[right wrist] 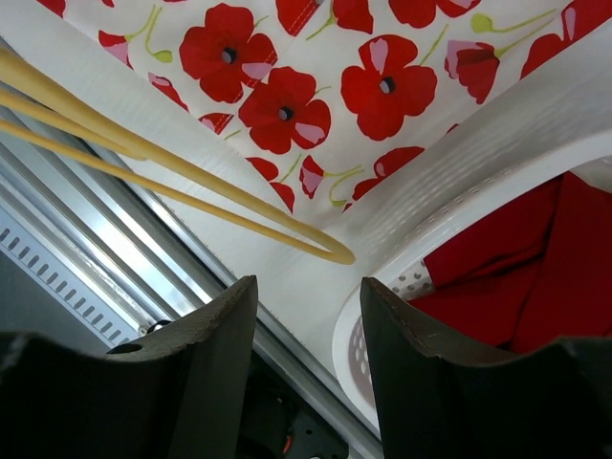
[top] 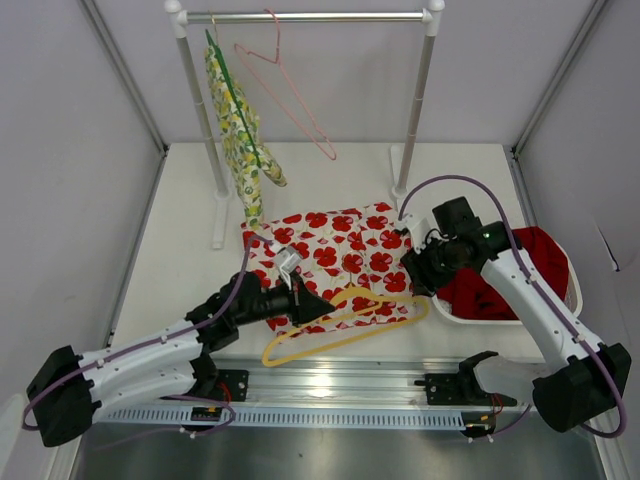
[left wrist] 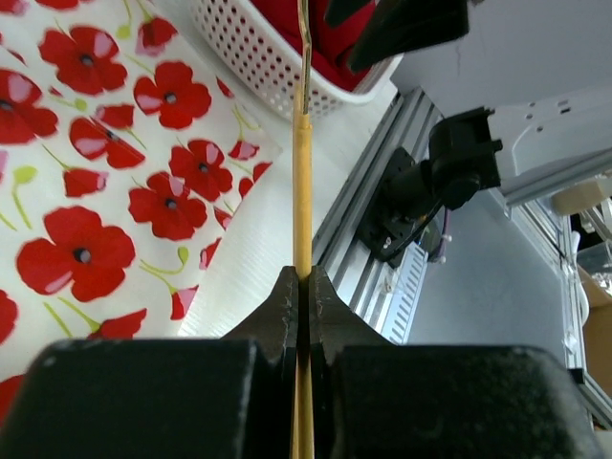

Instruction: Place the skirt on the hanger

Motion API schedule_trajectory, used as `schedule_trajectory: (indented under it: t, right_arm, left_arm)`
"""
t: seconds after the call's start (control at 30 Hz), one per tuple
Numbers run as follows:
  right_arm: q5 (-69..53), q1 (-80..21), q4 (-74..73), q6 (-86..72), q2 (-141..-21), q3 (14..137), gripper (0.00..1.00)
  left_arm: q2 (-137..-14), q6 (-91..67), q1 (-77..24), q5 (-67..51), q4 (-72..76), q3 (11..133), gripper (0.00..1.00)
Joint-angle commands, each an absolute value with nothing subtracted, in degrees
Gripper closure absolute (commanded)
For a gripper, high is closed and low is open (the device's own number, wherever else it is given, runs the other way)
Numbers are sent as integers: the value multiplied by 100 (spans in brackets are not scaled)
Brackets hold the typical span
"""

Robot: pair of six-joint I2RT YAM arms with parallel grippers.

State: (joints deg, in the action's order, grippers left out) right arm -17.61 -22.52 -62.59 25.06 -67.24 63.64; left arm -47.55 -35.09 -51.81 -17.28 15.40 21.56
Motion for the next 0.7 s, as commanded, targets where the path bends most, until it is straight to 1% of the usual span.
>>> schedule_trajectory:
  t: [0.0, 0.2, 0.37, 0.67]
  right_arm:
    - [-1652, -2364, -6187, 2461, -6793, 6425, 46]
    - [-1372, -2856, -6153, 2417, -7049, 6390, 47]
    - [-1029, -2892, -5994, 2759, -7294, 6065, 47]
    - [-940, -2962, -6213, 3489, -7488, 5643, 48]
  left_arm:
    - [-4878, -3744, -5291, -1820, 2486, 1900, 100]
    - [-4966, -3753, -5291, -1661, 2689, 1600, 100]
    - [-5334, -3762, -5291, -1739, 3162, 1381, 100]
    - [-5976, -3929, -5282, -1644, 3981, 958, 100]
